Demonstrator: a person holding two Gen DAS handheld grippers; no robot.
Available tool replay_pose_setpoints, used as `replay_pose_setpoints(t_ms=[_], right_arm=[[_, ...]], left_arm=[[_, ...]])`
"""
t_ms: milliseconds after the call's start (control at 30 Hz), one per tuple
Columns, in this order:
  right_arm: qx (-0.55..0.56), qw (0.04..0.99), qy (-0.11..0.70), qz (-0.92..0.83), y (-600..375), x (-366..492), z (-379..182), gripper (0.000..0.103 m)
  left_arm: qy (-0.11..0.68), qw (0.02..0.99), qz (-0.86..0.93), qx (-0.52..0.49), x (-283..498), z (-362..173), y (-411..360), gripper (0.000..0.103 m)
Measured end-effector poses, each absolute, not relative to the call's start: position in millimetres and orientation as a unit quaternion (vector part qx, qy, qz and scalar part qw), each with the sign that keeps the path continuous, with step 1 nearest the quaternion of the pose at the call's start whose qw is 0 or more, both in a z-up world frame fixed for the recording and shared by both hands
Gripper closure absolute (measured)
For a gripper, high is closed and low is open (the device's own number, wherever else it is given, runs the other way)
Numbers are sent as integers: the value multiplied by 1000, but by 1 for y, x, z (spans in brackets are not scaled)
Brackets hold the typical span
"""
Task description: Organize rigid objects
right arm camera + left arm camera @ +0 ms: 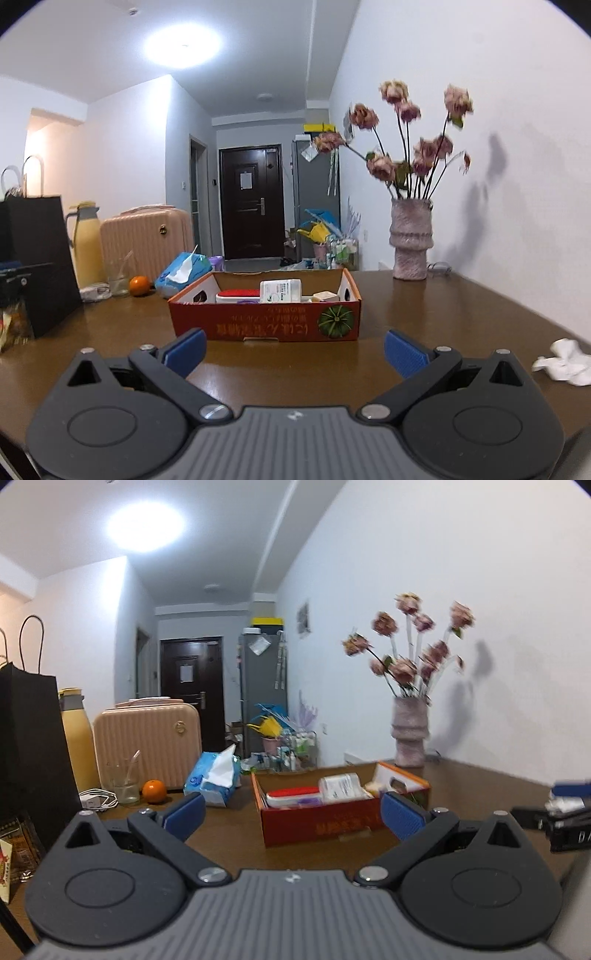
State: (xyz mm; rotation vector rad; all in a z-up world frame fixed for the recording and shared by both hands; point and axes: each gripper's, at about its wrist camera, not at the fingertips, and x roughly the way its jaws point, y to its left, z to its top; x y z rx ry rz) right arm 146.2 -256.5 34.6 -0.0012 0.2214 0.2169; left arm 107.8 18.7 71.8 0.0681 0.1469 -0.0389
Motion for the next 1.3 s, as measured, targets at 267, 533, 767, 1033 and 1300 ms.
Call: replay_pose_setpoints(t_ms=[267,533,767,1033,1300], right_arm=[[-24,996,68,55,-251,75,27,0],[16,990,109,90,-232,29,7,0],[-12,987,105,118,-214,24,9,0],[-3,988,107,109,-217,24,10,0],[-6,989,106,103,-216,24,10,0]], left_arm=[[81,995,-22,49,48,30,8,0],[60,998,-16,25,6,21,4,0],[62,998,-20,24,12,21,5,0],[71,997,-23,24,15,21,11,0],[76,996,-30,31,16,17,7,0]])
